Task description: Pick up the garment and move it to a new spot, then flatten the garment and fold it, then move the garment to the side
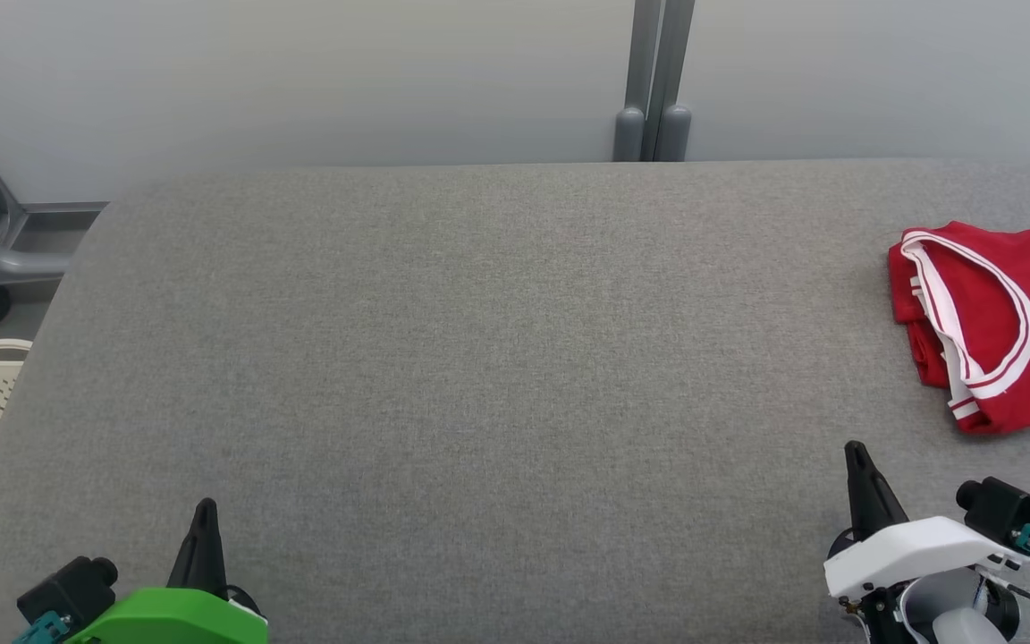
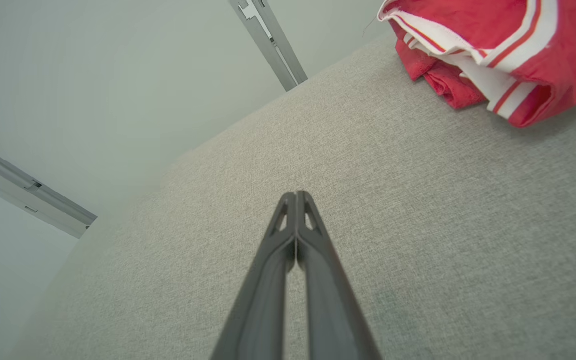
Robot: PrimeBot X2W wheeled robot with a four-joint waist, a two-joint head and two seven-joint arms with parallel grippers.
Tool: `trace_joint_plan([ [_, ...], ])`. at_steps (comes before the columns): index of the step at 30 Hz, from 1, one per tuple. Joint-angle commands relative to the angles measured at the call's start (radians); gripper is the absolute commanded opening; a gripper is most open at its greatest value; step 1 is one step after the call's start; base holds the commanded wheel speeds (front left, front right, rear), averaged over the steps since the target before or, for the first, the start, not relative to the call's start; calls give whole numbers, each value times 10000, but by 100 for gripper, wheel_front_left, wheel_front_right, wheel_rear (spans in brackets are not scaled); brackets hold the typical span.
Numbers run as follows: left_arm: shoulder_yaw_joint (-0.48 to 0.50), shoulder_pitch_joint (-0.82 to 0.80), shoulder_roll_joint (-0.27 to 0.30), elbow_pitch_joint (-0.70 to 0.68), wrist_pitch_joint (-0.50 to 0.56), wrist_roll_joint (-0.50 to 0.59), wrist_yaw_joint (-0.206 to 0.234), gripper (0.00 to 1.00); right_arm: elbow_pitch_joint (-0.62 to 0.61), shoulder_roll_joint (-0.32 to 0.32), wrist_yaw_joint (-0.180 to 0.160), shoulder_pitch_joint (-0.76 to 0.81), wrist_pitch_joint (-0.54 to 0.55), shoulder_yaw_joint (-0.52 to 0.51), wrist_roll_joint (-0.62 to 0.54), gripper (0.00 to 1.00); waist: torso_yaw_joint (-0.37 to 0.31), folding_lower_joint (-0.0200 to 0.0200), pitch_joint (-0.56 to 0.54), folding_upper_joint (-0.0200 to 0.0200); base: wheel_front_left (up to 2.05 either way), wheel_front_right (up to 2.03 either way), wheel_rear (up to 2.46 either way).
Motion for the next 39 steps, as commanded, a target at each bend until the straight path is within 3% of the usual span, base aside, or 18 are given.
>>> trace_joint_plan([
  [1,117,-375,16,-89,103,-356,-84,0,-226,-55,2,-189,74,-60,422,0,-5,0,3,0,0,0,0],
  [39,924,-1370,-449,94,1507,-4217,-520,0,-914,-82,2,-283,1186,-535,5266,0,-147,0,78,0,0,0,0],
])
